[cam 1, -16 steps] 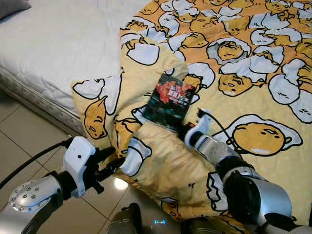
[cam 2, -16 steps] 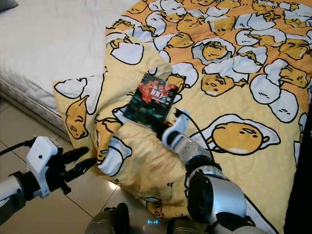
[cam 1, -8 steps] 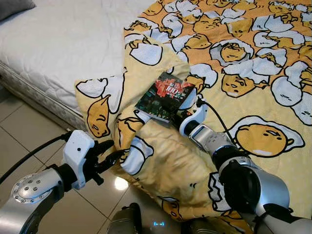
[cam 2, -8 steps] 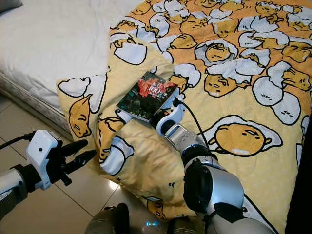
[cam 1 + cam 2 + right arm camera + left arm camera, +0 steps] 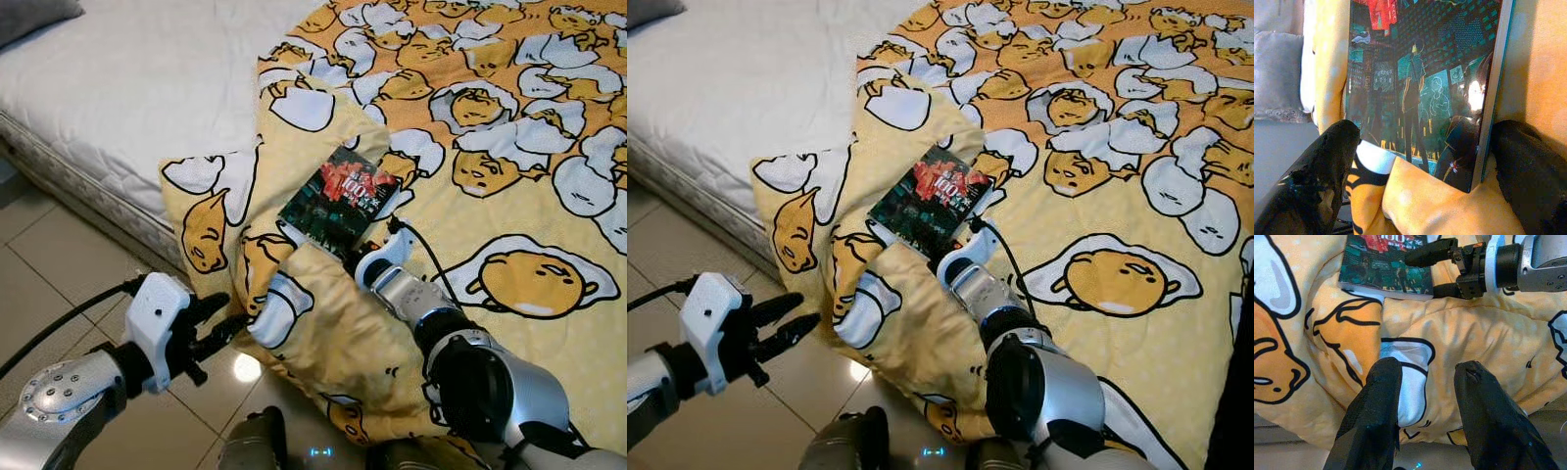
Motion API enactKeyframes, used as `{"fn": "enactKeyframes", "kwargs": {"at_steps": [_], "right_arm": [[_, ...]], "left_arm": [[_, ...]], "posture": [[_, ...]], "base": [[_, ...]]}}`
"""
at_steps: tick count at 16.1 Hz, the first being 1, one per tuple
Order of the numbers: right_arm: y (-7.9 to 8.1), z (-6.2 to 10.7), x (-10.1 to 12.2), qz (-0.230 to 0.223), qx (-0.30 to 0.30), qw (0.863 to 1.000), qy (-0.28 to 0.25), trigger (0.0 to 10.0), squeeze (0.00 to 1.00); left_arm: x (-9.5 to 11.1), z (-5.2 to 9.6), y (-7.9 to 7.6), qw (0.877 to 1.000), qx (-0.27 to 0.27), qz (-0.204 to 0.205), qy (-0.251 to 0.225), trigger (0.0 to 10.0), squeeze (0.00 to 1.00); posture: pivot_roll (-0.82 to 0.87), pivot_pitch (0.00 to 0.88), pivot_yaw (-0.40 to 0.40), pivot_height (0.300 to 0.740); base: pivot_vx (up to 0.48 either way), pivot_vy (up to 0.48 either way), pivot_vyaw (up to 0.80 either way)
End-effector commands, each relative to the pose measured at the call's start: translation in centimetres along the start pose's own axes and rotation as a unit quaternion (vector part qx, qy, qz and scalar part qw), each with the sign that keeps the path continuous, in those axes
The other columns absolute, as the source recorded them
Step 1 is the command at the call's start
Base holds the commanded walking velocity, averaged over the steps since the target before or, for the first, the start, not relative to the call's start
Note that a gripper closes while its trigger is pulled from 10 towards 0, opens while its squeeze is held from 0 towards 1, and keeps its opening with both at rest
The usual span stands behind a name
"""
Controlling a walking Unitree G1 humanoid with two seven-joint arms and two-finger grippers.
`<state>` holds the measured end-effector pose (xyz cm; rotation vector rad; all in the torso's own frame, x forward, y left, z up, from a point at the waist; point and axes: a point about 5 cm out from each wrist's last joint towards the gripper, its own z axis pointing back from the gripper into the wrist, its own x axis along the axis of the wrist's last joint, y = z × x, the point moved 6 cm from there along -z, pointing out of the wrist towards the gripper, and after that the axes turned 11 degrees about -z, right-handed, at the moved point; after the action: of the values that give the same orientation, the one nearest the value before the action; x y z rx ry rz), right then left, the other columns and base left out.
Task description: Clean up the room
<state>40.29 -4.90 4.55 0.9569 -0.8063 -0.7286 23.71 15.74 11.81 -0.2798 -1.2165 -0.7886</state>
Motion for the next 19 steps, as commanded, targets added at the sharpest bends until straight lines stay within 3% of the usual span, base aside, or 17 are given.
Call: {"fn": "enactKeyframes", "kwargs": {"at_steps": [1,2,3,4,5,10,19], "right_arm": [[0.4,-0.2,-0.6,-0.019,0.0,1.0,0.003,10.0,0.0],[0.6,-0.3,-0.7,-0.022,0.003,1.0,0.003,10.0,0.0],[1.2,-0.4,-0.6,-0.03,0.01,0.999,0.0,6.0,0.0],[1.5,-0.5,-0.5,-0.039,0.015,0.999,-0.004,0.9,0.0],[1.8,-0.5,-0.3,-0.048,0.02,0.999,-0.008,0.0,0.0],[2.4,-0.6,0.1,-0.054,0.029,0.998,-0.015,0.0,0.0],[1.9,-0.5,-0.1,-0.046,0.023,0.999,-0.012,0.0,0.0]], "left_arm": [[0.0,0.4,-0.3,1.0,-0.004,-0.005,0.007,10.0,0.0],[0.0,0.4,-0.3,1.0,-0.004,-0.005,0.008,10.0,0.0],[0.1,0.5,-0.2,1.0,-0.003,-0.005,0.008,10.0,0.0],[0.1,0.5,-0.2,1.0,-0.001,-0.006,0.008,10.0,0.0],[0.1,0.6,-0.2,1.0,0.0,-0.006,0.009,10.0,0.0],[0.2,0.5,0.1,1.0,0.003,-0.006,0.008,10.0,0.0],[0.3,0.1,0.3,1.0,-0.001,-0.009,0.007,10.0,0.0]], "posture": [[0.19,0.226,0.054,0.74],[0.19,0.228,0.053,0.74],[0.2,0.229,0.053,0.74],[0.2,0.227,0.05,0.74],[0.2,0.224,0.048,0.74],[0.19,0.216,0.049,0.74],[0.2,0.209,0.056,0.74]], "base": [[0.0,0.0,0.0],[0.0,0.0,0.0],[0.0,0.0,0.0],[0.0,0.0,0.0],[0.0,0.0,0.0],[0.0,0.0,0.0],[0.0,0.0,0.0]]}}
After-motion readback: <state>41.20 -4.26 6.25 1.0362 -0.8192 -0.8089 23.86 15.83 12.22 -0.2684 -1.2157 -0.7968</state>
